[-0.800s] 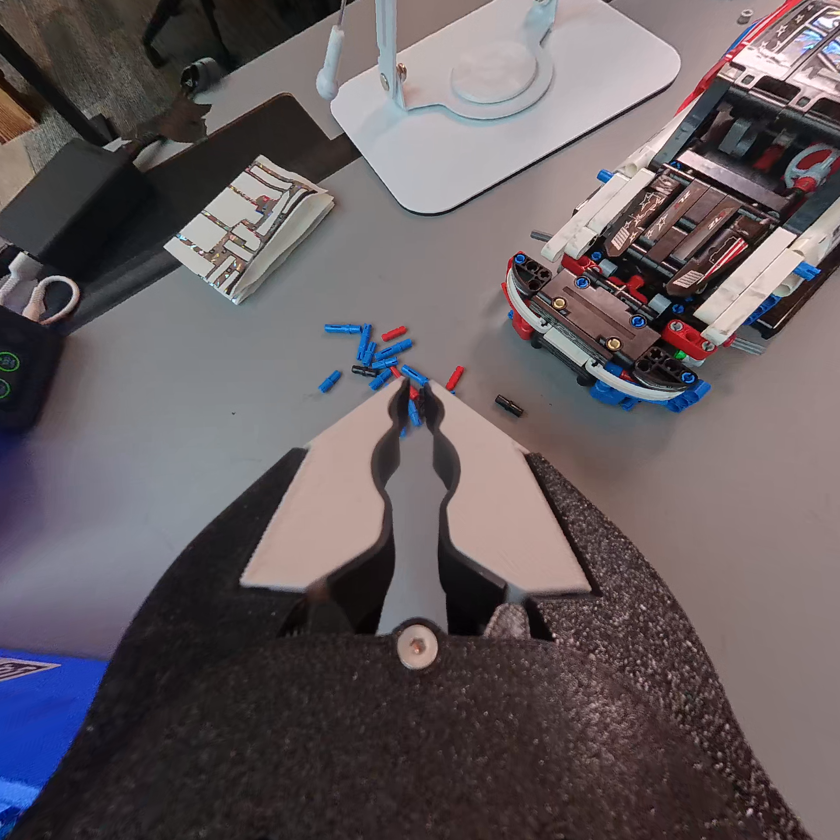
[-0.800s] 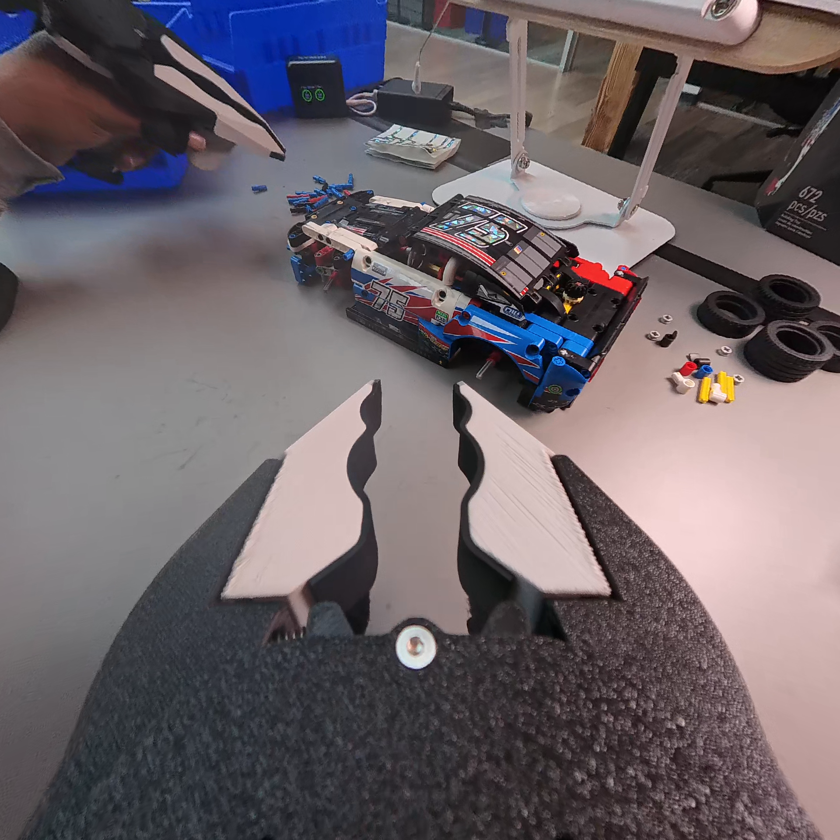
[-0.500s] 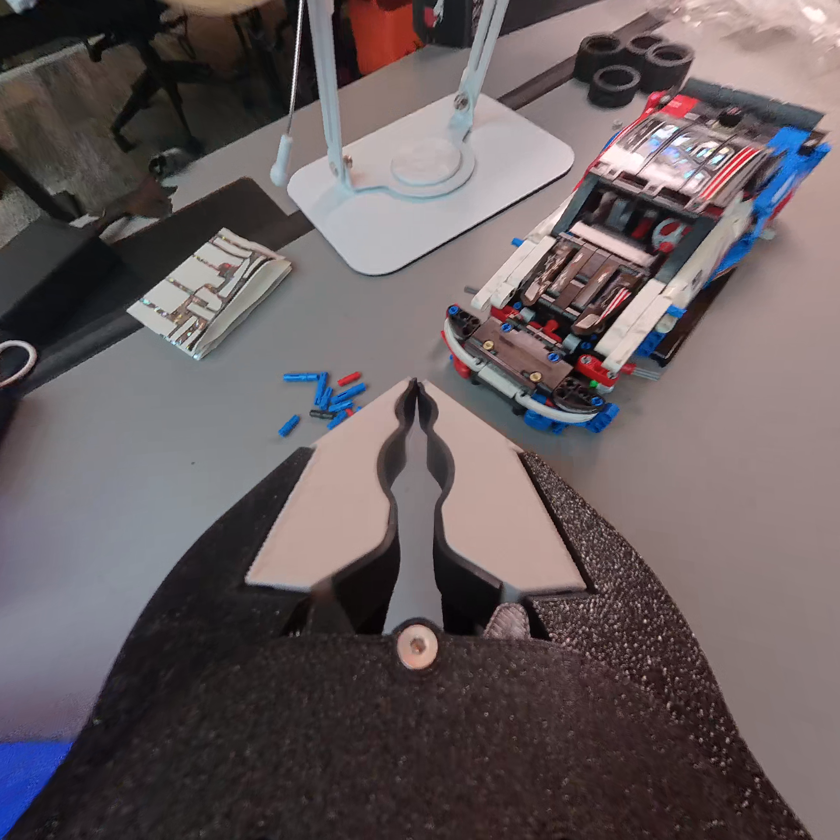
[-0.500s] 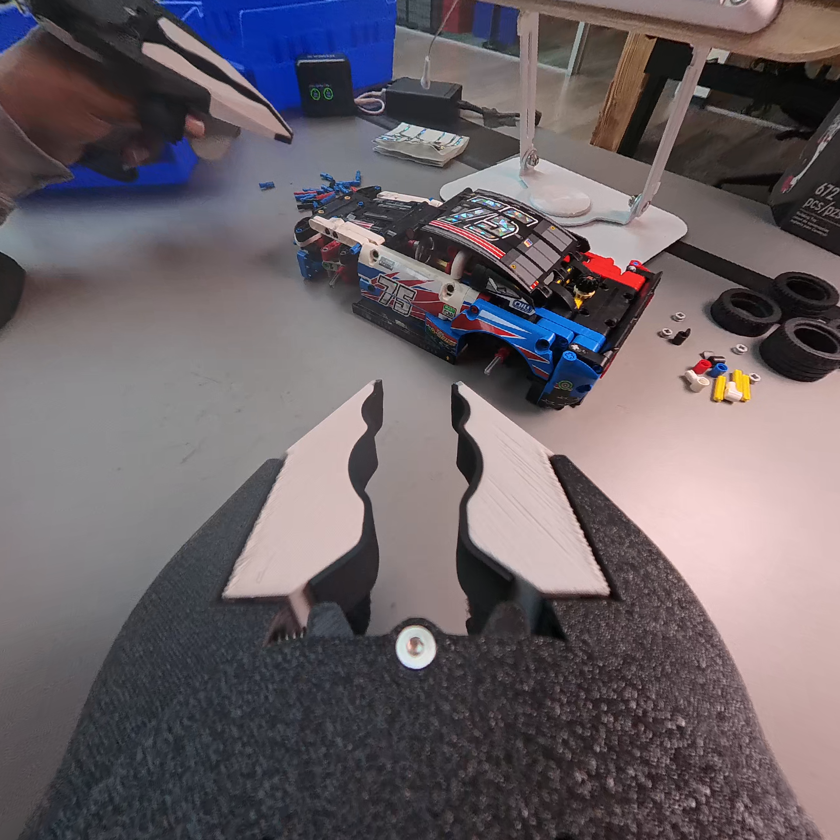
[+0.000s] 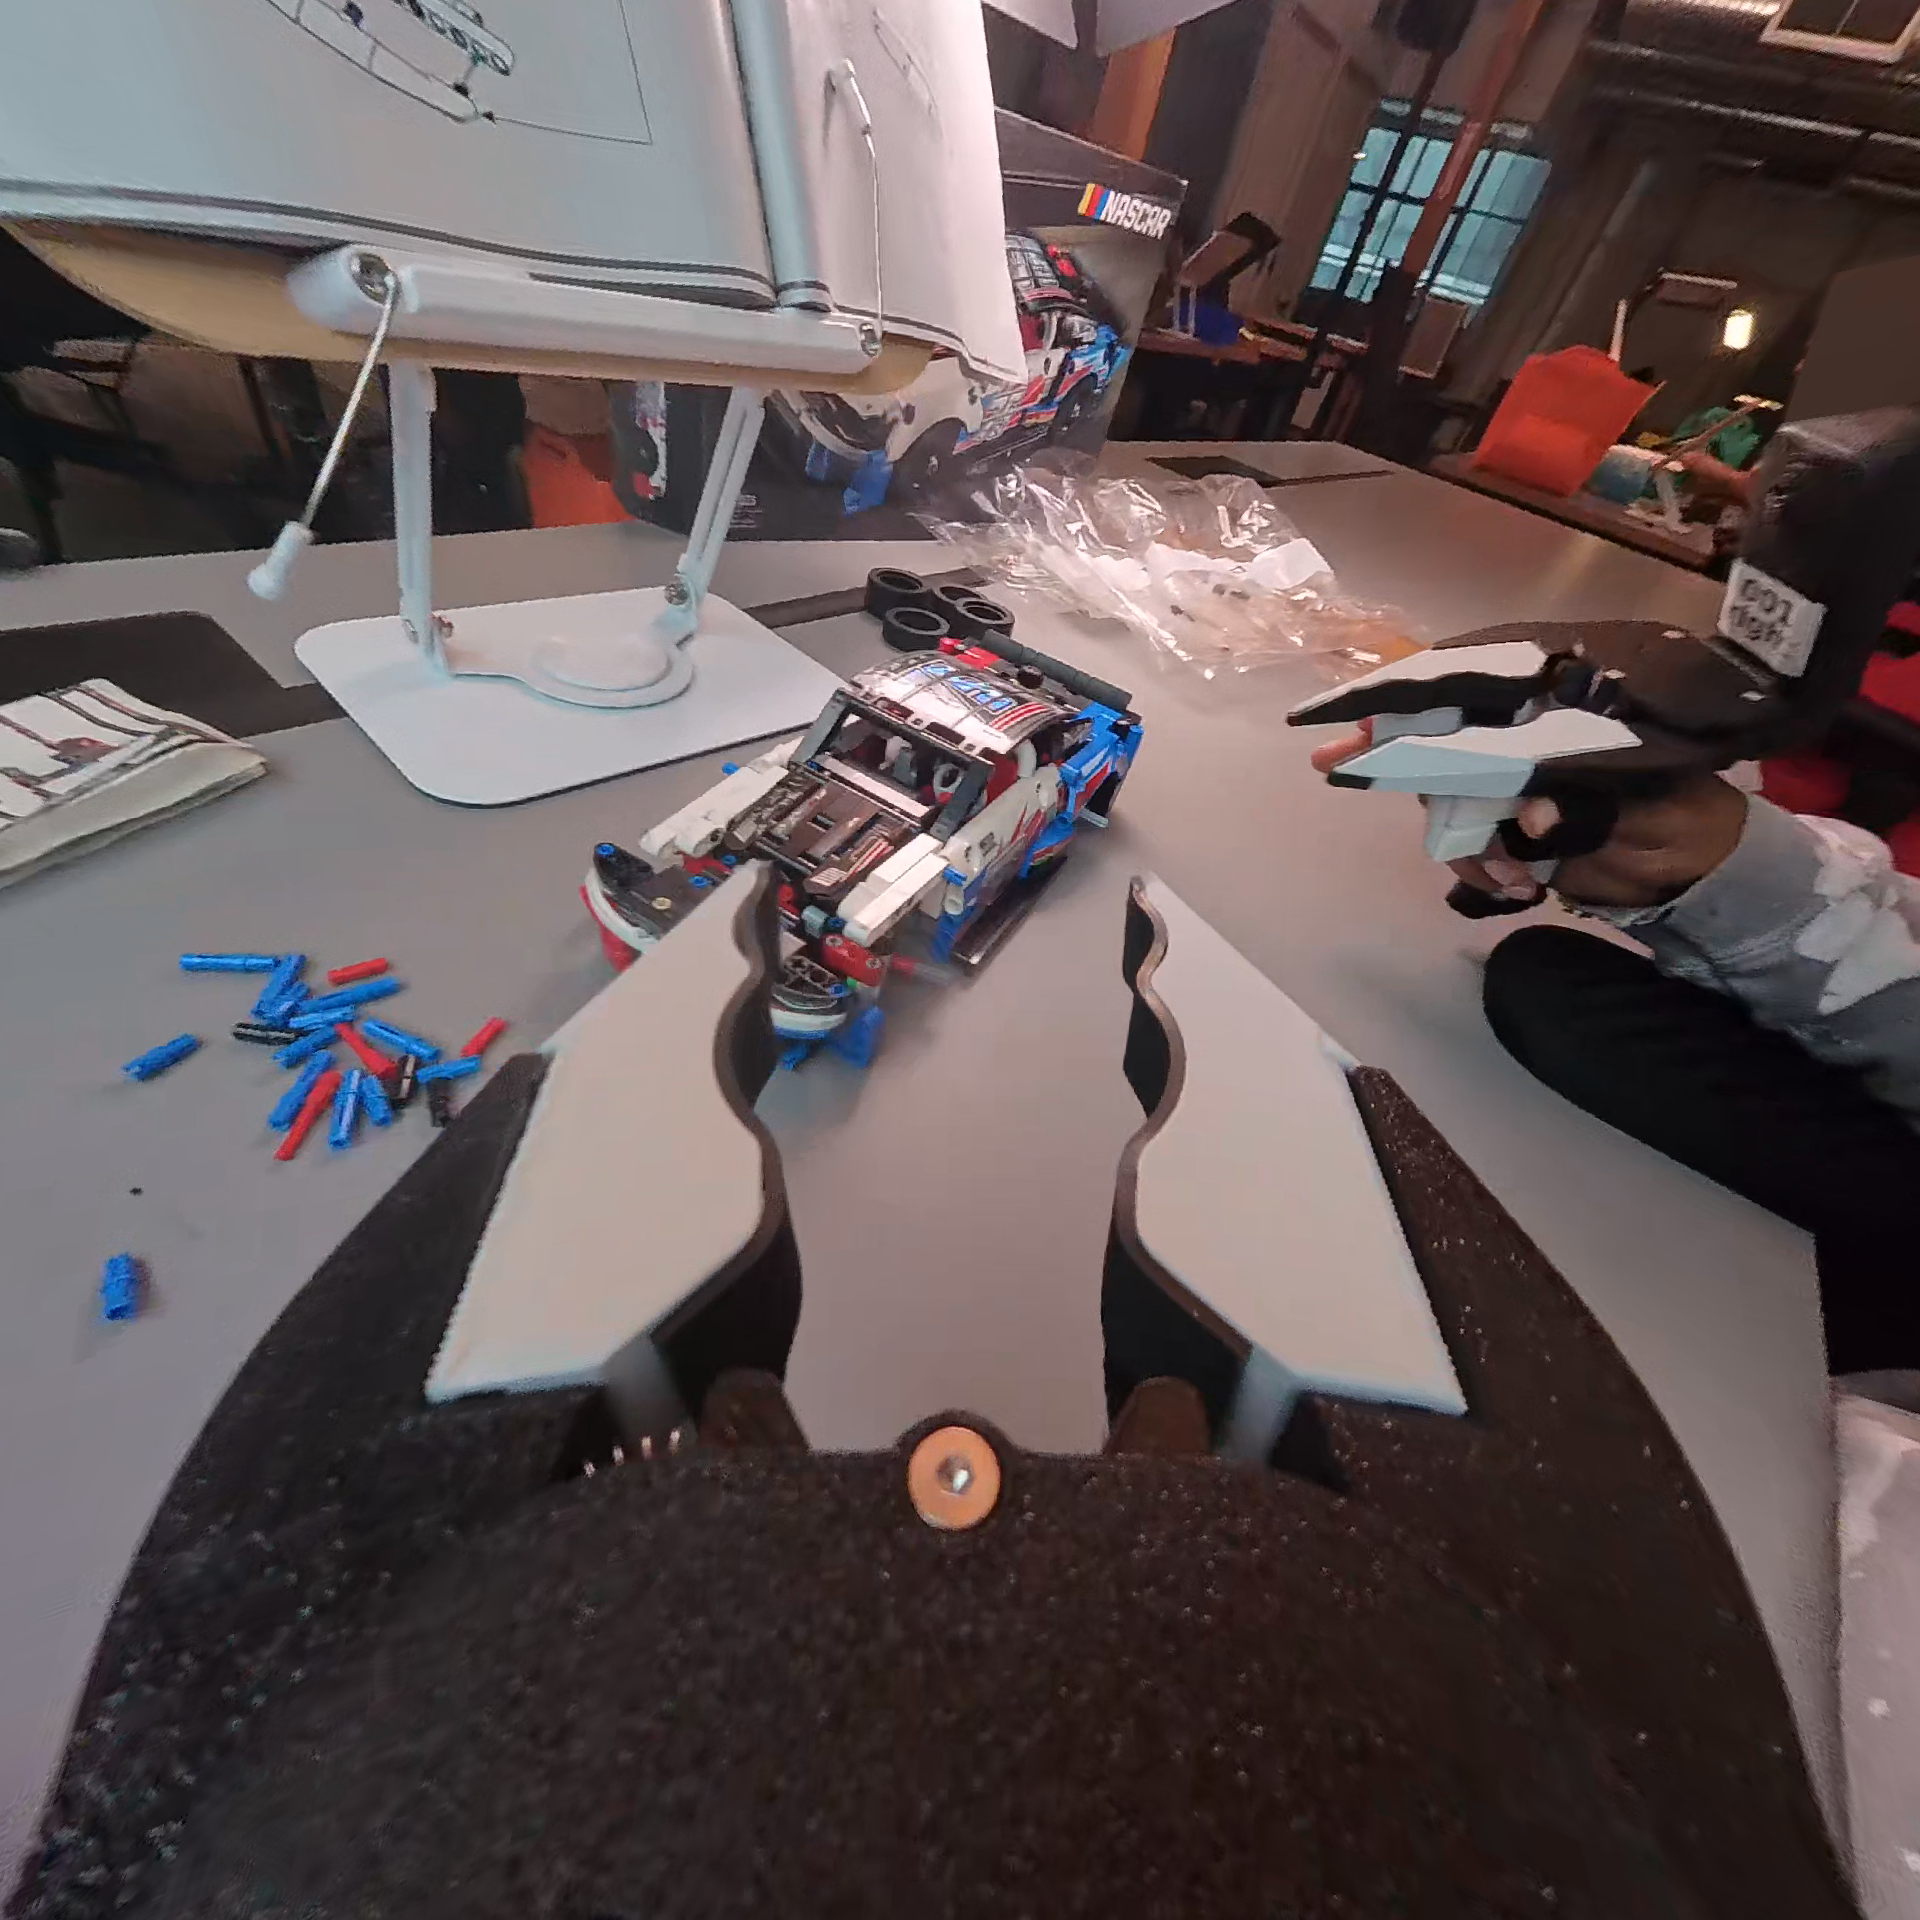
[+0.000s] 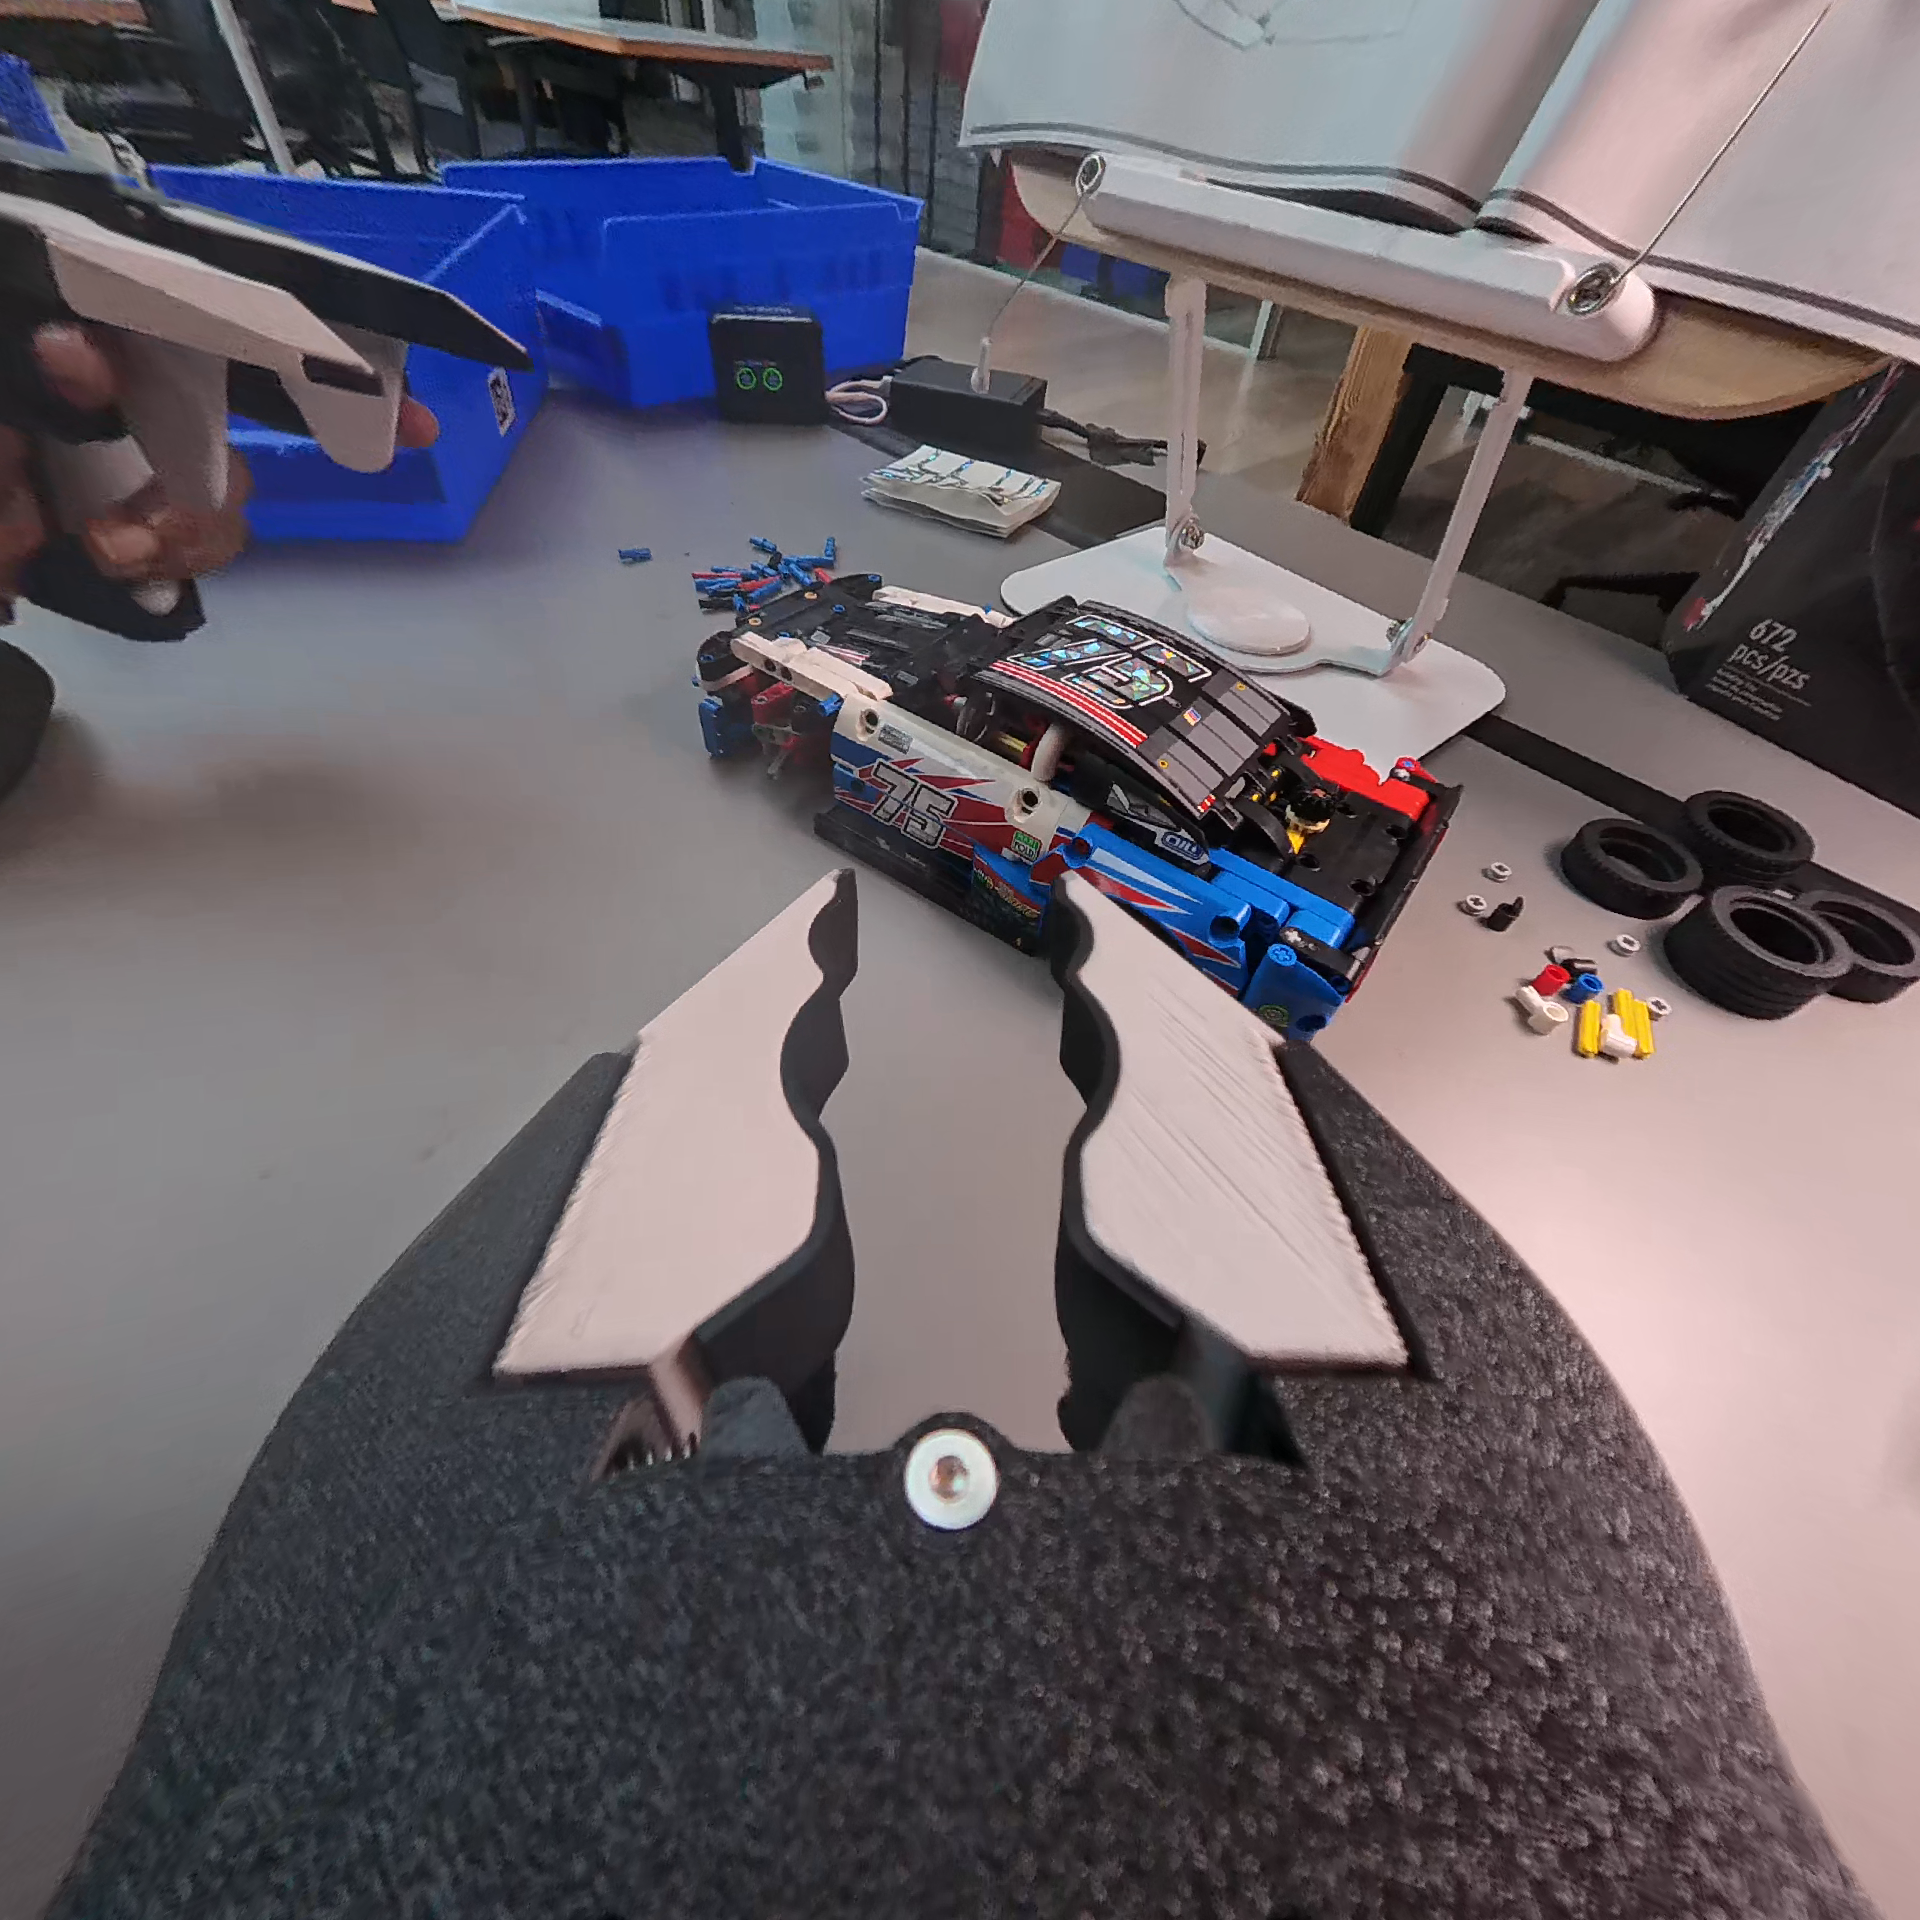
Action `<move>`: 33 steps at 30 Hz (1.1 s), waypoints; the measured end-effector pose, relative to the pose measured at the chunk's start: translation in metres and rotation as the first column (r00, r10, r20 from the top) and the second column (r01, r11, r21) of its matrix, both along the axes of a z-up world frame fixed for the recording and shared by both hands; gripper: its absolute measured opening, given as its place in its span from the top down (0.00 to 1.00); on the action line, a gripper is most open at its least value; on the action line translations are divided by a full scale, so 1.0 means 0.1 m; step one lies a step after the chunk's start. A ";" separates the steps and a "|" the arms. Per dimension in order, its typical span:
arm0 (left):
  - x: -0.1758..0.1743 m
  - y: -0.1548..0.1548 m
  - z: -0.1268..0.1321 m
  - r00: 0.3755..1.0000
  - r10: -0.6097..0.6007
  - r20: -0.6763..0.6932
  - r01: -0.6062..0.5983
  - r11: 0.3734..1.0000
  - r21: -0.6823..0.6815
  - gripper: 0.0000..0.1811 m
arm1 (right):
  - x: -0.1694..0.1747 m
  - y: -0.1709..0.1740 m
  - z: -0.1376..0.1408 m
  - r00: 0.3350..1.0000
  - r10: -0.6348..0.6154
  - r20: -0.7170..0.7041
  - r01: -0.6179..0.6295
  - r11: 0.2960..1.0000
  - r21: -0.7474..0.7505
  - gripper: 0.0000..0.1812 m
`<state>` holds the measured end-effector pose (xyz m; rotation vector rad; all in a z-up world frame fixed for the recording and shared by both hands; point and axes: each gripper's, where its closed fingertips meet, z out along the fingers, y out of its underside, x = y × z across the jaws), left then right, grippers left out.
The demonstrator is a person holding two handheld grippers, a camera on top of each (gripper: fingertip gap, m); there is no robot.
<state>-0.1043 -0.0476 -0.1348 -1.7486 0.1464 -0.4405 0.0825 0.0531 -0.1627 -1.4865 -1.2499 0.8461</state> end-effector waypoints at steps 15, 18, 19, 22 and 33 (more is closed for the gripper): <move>0.09 -0.04 0.02 0.999 -0.043 0.006 0.042 0.994 0.098 1.00 | -0.32 0.47 0.41 0.995 -0.090 -0.053 0.093 0.994 0.060 1.00; 0.06 -0.02 0.01 1.000 -0.026 0.017 0.024 0.994 0.110 1.00 | -0.47 0.71 0.60 0.987 -0.138 -0.084 0.147 0.984 0.105 0.98; 0.04 -0.01 -0.01 1.000 -0.018 0.021 0.015 0.994 0.106 1.00 | -0.52 0.81 0.67 0.983 -0.160 -0.089 0.170 0.978 0.122 0.95; -0.03 0.02 -0.08 0.999 0.021 0.030 -0.023 0.996 0.080 0.89 | -0.71 1.12 0.86 0.971 -0.214 -0.108 0.228 0.962 0.151 0.84; -0.20 0.05 -0.10 0.991 0.053 0.121 -0.061 0.996 0.061 0.85 | -1.27 2.17 1.27 0.905 -0.372 -0.209 0.407 0.899 0.161 0.81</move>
